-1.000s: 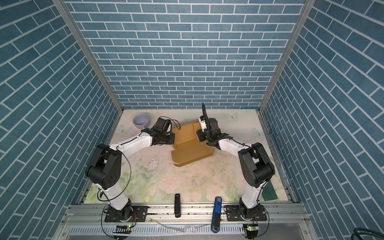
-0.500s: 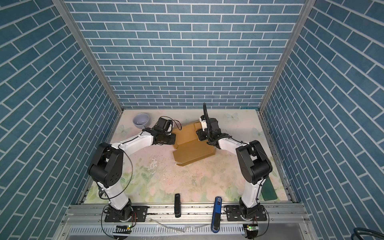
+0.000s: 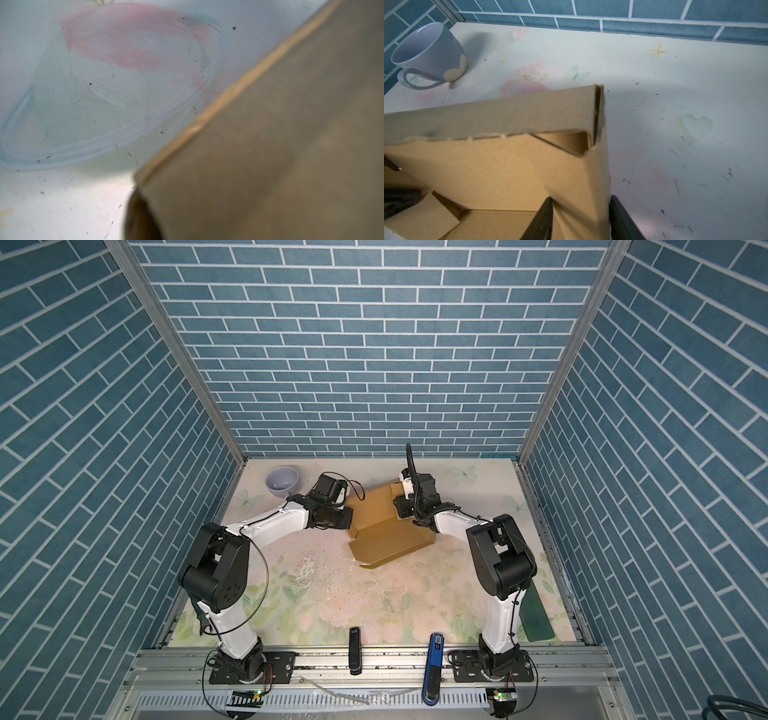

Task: Fold the paper box
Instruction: 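Hold the end wall corner with the right gripper while the left braces the side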

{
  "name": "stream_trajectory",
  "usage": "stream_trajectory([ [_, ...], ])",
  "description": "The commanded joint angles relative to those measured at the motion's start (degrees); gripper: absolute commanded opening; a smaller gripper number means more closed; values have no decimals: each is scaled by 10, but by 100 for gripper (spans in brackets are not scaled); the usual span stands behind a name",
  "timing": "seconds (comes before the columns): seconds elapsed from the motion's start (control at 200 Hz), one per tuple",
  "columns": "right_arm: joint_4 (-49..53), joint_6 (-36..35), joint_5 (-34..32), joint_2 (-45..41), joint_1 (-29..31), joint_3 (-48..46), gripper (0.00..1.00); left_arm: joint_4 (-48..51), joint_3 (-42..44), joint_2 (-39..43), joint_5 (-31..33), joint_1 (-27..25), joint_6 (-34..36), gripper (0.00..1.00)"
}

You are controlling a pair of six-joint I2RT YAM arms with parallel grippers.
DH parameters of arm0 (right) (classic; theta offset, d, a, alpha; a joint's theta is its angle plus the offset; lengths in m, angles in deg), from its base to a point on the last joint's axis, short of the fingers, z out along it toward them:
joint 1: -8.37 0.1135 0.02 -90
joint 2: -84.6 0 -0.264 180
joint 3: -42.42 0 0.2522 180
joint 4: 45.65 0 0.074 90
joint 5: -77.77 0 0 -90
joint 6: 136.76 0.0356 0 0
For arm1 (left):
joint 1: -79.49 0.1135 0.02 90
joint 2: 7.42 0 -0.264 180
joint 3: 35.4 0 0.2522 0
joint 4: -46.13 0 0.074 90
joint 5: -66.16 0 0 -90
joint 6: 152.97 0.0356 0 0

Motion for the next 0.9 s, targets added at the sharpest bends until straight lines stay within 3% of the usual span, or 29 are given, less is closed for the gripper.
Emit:
stream_trajectory([
  [0.0,-2,12,-3,19,-5,40,42,14,-13,-10,-53,-12,37,5],
  [0.165,7,11,15,30,-9,50,42,16,-20,-19,-61,-11,43,5],
  [0.4,53,-7,44,34,-9,59,32,20,-36,-32,-55,-8,44,5],
  [0.895,89,-9,59,53,-10,67,39,15,-54,-50,-56,-7,56,5],
])
